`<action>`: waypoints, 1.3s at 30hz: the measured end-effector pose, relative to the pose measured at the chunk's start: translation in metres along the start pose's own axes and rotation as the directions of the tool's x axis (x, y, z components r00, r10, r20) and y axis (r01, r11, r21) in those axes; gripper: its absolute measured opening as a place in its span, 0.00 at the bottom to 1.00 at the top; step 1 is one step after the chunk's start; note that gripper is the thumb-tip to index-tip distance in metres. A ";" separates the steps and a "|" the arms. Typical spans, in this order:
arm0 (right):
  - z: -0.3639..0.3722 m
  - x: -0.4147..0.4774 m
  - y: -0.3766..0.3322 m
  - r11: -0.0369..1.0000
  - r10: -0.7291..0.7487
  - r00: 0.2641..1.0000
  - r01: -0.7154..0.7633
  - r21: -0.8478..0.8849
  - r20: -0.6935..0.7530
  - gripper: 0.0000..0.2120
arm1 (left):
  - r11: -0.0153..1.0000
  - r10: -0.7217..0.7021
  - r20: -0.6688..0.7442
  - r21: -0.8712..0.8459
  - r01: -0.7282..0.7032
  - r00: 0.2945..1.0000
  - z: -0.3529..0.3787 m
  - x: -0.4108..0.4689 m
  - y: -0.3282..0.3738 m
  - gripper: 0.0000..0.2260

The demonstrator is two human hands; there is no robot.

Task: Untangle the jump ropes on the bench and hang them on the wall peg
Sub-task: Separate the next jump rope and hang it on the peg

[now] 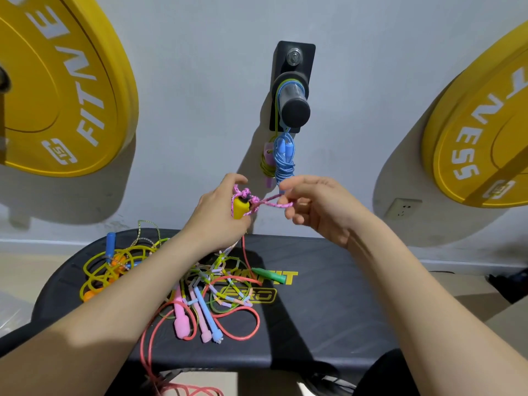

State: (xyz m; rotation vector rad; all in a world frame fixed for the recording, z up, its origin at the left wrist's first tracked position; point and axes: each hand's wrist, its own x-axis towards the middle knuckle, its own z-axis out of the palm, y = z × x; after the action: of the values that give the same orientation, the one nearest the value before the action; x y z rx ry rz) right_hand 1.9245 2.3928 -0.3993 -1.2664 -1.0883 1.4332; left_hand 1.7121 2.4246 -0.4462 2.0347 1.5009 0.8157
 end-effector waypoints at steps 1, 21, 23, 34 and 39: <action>-0.002 0.001 -0.003 0.997 -0.031 1.000 0.031 0.078 -0.001 0.11 | 1.000 0.001 0.005 -0.024 -0.001 1.000 -0.001 0.001 0.000 0.21; -0.005 0.028 -0.035 0.684 -0.716 0.609 0.515 -0.516 -0.341 0.07 | 0.795 0.000 -0.189 -0.595 -0.115 0.982 -0.012 0.045 0.078 0.05; -0.002 0.033 -0.041 0.681 -0.726 0.587 0.541 -0.493 -0.358 0.08 | 0.809 -0.044 -0.266 -0.575 -0.122 0.963 -0.019 0.056 0.090 0.07; -0.009 0.087 -0.057 0.821 -0.538 0.621 0.541 -0.185 -0.570 0.04 | 0.982 0.041 -0.521 -0.138 -0.132 0.853 -0.023 0.125 0.103 0.03; -0.006 0.102 -0.057 0.840 -0.470 0.700 0.542 -0.030 -0.538 0.09 | 0.965 -0.033 -0.509 -0.239 -0.105 0.860 -0.016 0.154 0.094 0.06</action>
State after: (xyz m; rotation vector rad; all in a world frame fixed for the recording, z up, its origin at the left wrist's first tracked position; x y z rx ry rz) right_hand 1.9281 2.5042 -0.3639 -1.0546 -0.8471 0.6560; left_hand 1.7984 2.5462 -0.3427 1.7304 1.5139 1.5764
